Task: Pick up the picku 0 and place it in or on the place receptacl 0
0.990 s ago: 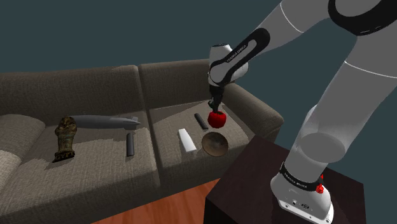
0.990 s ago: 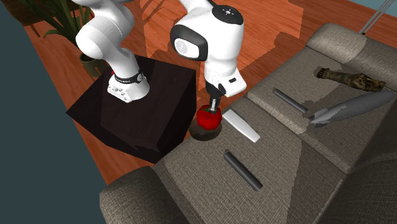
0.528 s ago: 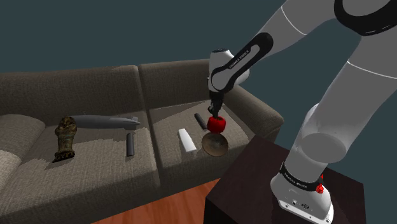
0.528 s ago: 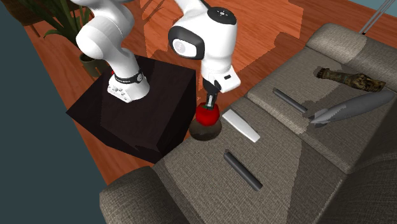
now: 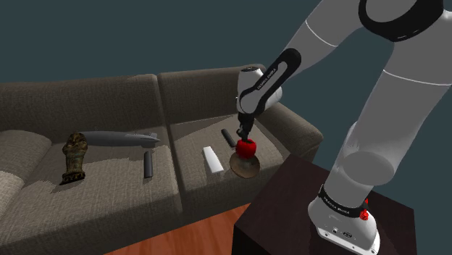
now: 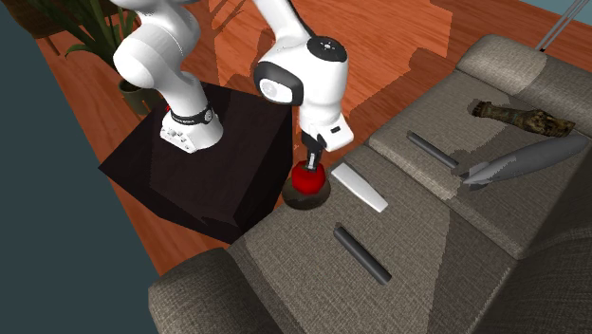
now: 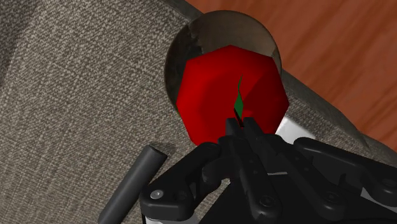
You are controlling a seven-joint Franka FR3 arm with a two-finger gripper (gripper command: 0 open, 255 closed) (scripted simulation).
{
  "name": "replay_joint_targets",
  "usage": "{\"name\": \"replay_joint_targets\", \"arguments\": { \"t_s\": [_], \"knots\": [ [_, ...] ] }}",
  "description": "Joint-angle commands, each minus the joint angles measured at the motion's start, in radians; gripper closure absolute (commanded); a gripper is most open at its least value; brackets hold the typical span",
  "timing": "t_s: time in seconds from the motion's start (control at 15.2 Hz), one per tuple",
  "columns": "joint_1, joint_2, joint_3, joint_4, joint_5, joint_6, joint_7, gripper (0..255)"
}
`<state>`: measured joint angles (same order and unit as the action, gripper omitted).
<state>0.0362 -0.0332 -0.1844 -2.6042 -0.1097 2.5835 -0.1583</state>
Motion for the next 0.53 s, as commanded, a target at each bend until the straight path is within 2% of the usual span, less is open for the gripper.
{"name": "replay_joint_targets", "arguments": {
  "t_s": [0.0,0.46],
  "knots": [
    [0.001,0.03,0.0,-0.002,0.005,0.032,-0.002,255],
    [-0.001,0.144,0.004,-0.006,0.029,0.15,-0.014,255]
  ]
}}
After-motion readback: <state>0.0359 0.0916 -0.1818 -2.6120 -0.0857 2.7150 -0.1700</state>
